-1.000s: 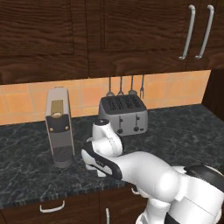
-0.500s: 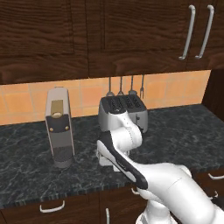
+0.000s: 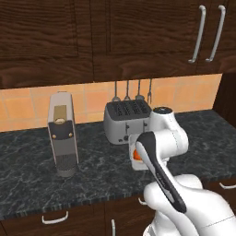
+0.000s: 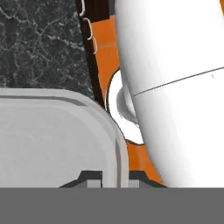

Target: Take the meat container that has the fish and place it on the second highest rack of the freezer. Then take the vegetable container that has the tomato and squash and place it on the highest rack of the freezer.

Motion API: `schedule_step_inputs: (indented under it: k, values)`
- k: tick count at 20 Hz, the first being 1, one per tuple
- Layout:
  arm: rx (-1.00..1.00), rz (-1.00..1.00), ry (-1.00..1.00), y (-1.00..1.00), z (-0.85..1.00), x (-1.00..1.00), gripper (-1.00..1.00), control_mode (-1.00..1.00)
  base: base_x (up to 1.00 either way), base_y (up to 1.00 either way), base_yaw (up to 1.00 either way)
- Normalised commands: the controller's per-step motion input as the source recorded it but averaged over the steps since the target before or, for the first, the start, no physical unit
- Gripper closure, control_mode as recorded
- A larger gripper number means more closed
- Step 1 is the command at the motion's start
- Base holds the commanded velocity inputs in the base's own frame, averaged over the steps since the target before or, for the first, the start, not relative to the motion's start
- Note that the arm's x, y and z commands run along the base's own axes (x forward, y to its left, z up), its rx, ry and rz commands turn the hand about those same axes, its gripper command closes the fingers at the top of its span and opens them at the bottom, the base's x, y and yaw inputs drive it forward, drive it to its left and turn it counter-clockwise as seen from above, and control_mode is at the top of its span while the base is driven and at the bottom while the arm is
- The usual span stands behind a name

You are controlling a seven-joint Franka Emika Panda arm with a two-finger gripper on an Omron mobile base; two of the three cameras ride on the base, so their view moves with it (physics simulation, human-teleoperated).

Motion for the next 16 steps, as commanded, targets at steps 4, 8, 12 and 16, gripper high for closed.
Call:
schedule_step_inputs:
  k: [4, 8, 12, 16]
  values:
    - [0.02, 0.0, 0.07, -0.61, 0.65, 0.0, 1.0, -1.0, 0.0, 0.0, 0.0]
    - [0.02, 0.01, 0.07, -0.34, 0.61, 0.01, 1.0, -1.0, 0.0, 0.0, 0.0]
    - [0.0, 0.05, 0.04, -0.02, 0.45, -0.03, 1.0, -1.0, 0.0, 0.0, 0.0]
    - [0.0, 0.11, 0.0, -0.01, 0.13, -0.06, 1.0, -1.0, 0.0, 0.0, 0.0]
